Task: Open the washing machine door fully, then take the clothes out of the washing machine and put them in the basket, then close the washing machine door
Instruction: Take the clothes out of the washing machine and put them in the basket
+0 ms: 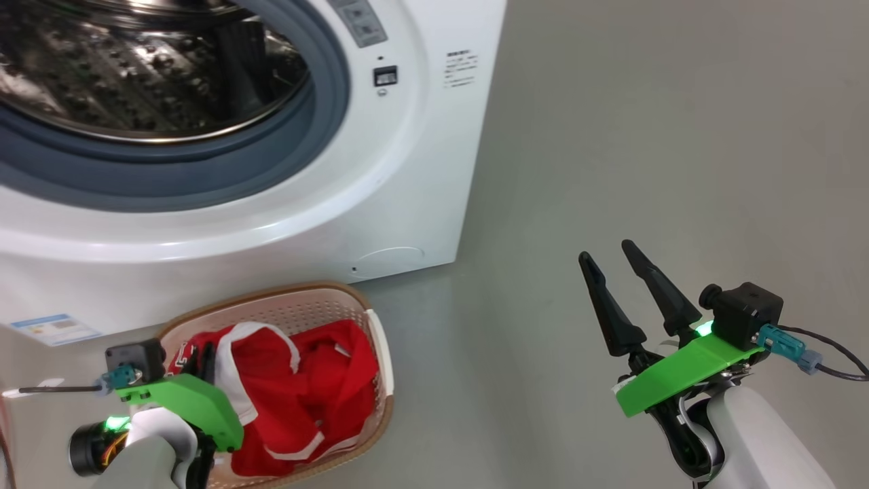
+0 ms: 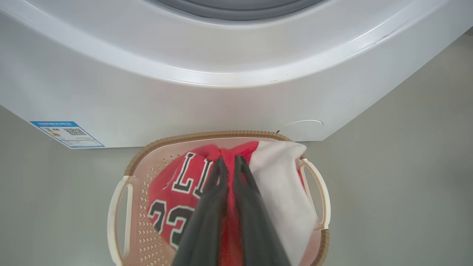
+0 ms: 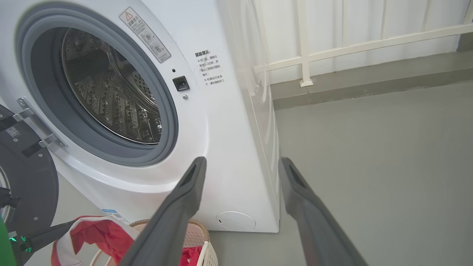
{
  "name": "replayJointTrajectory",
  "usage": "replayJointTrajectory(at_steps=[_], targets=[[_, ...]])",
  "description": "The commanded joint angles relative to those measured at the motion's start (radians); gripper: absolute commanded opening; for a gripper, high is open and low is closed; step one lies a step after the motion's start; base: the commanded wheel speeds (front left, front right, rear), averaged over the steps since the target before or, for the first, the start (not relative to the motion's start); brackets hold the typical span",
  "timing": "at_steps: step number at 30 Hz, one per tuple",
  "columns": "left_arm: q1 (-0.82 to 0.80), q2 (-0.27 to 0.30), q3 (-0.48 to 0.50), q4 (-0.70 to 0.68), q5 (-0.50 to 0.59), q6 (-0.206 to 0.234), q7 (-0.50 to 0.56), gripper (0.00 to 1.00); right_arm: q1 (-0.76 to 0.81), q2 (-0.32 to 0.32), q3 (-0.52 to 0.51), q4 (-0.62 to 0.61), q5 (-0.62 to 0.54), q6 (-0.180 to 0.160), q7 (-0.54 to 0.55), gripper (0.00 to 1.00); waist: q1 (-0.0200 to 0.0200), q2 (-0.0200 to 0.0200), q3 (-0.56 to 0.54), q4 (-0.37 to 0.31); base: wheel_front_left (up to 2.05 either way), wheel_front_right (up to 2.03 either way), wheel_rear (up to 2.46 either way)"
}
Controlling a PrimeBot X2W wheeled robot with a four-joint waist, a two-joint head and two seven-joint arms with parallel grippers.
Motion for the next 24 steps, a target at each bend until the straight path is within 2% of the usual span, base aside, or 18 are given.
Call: replayJointTrajectory(at_steps=[1, 11, 12, 14, 15, 24], targets=[[-0.039, 0.026, 0.028, 0.011, -0.005, -0.015, -0.017, 0.0, -0.022, 0.001, 0.013, -0.028, 0.001, 0.002, -0.012, 1.0, 0.0, 0.0, 0.01, -0.024, 0.0, 0.0, 0.0], [-0.067, 0.008, 0.068, 0.14, -0.066, -0.044, 0.0, 0.0, -0.027, -0.001, 0.011, -0.029, 0.0, 0.002, -0.012, 1.0, 0.0, 0.0, 0.022, -0.062, 0.0, 0.0, 0.0], [-0.068, 0.007, 0.07, 0.148, -0.069, -0.045, 0.004, 0.12, -0.028, 0.0, 0.011, -0.029, -0.001, 0.002, -0.012, 1.0, 0.0, 0.0, 0.023, -0.064, 0.0, 0.0, 0.0], [-0.07, 0.006, 0.073, 0.158, -0.077, -0.047, 0.007, 0.68, -0.029, 0.0, 0.01, -0.029, -0.002, 0.002, -0.012, 1.0, 0.0, 0.0, 0.023, -0.066, 0.0, 0.0, 0.0], [-0.071, 0.005, 0.074, 0.162, -0.079, -0.048, 0.007, 1.0, -0.029, 0.001, 0.009, -0.028, -0.003, 0.002, -0.012, 1.0, 0.0, 0.0, 0.023, -0.066, 0.0, 0.0, 0.0], [-0.059, -0.012, 0.065, 0.181, -0.092, -0.057, 0.008, 1.0, -0.025, 0.005, 0.007, -0.023, -0.004, 0.002, -0.012, 1.0, 0.0, 0.0, 0.009, -0.051, 0.0, 0.0, 0.0]])
